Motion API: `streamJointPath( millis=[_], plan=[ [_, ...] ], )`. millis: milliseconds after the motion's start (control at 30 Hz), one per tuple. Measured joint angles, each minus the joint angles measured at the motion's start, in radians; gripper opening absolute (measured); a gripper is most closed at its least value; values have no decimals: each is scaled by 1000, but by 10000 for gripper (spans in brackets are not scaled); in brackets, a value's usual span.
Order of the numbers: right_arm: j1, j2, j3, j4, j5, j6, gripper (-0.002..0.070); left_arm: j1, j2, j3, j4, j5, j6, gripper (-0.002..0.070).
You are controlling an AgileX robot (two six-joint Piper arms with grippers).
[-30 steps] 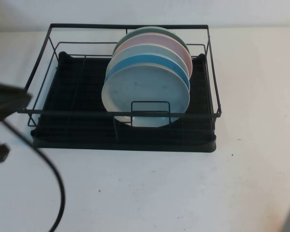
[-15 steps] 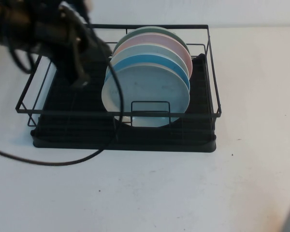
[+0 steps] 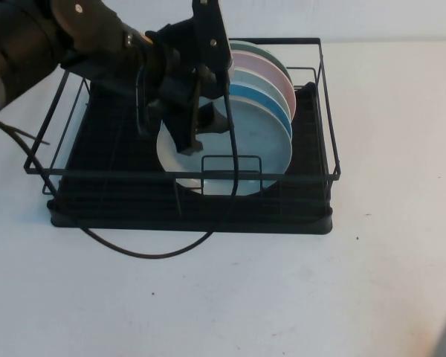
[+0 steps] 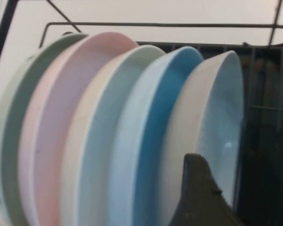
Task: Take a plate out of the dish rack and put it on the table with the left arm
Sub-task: Grasp the plate from the shelf
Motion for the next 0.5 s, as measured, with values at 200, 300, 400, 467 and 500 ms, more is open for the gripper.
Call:
streamJointPath(
  millis=[200, 300, 400, 467, 500],
  plan=[
    [0, 0, 0, 0, 0, 0, -20, 0, 12, 0, 0, -117, 7, 361],
    [0, 0, 0, 0, 0, 0, -20, 0, 12, 0, 0, -142, 7, 361],
    [0, 0, 0, 0, 0, 0, -20, 0, 12, 0, 0, -145, 7, 361],
    [0, 0, 0, 0, 0, 0, -20, 0, 12, 0, 0, -135, 7, 361],
    [0, 0, 0, 0, 0, 0, -20, 0, 12, 0, 0, -127, 7, 361]
  ],
)
